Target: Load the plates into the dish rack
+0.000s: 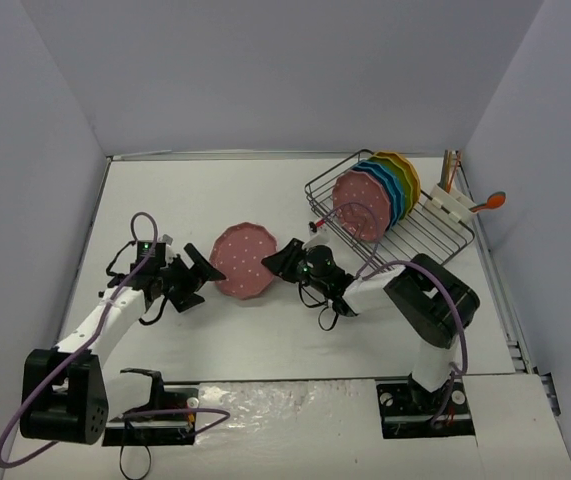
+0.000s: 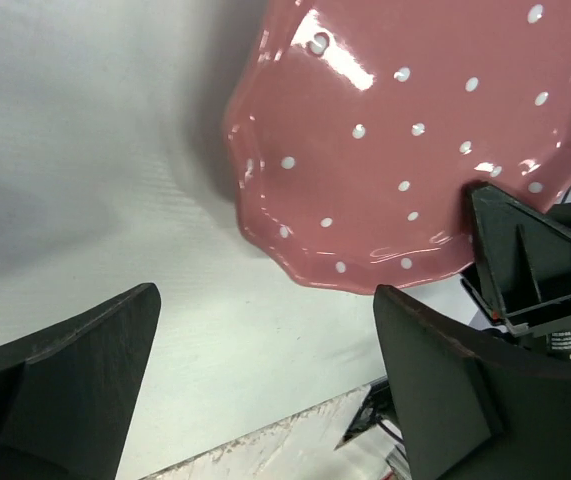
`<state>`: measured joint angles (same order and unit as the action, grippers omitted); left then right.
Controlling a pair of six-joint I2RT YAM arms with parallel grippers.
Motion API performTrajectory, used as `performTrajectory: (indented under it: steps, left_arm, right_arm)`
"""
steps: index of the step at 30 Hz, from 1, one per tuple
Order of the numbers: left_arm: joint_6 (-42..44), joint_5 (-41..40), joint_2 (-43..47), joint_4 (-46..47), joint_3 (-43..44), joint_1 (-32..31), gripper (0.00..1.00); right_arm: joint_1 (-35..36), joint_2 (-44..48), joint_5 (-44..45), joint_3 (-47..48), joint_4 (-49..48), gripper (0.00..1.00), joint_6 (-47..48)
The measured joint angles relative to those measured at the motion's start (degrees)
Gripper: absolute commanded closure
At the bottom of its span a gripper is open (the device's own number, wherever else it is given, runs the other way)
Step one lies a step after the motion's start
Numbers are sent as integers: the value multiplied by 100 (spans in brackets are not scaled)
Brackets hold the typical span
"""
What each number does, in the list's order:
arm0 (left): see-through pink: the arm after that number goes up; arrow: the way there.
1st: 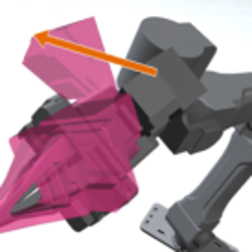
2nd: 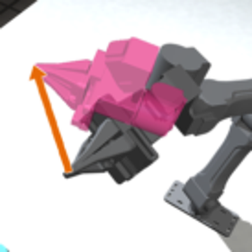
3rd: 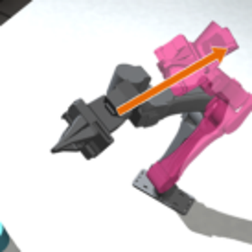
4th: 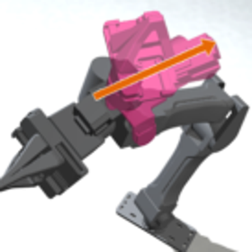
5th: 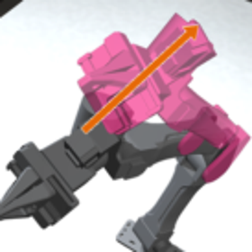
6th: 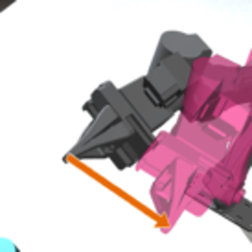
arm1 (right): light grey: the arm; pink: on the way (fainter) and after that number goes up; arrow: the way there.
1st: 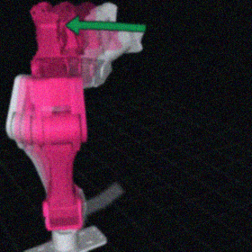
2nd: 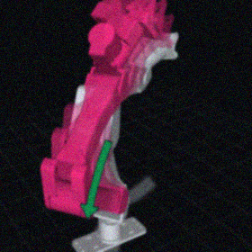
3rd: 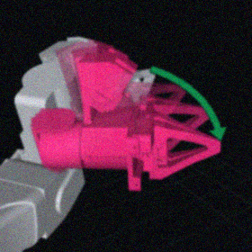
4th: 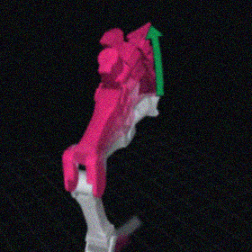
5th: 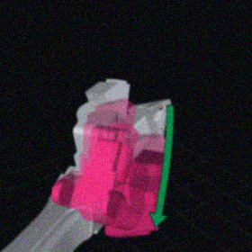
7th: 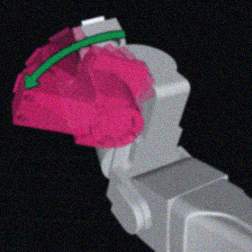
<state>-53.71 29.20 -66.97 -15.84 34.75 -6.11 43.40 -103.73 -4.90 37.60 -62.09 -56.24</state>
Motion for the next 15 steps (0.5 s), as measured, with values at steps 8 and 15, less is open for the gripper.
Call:
performTrajectory:
  steps: [8, 15]
  left_arm:
    - [1025, -974, 652, -1238, 1385, 10, 3]
    - [2224, -2289, 1299, -1936, 2090, 50, 3]
  right_arm:
    - [-637, 1434, -326, 583, 2198, 100, 1742]
    - [-1114, 2526, -126, 1962, 4431, 100, 4036]
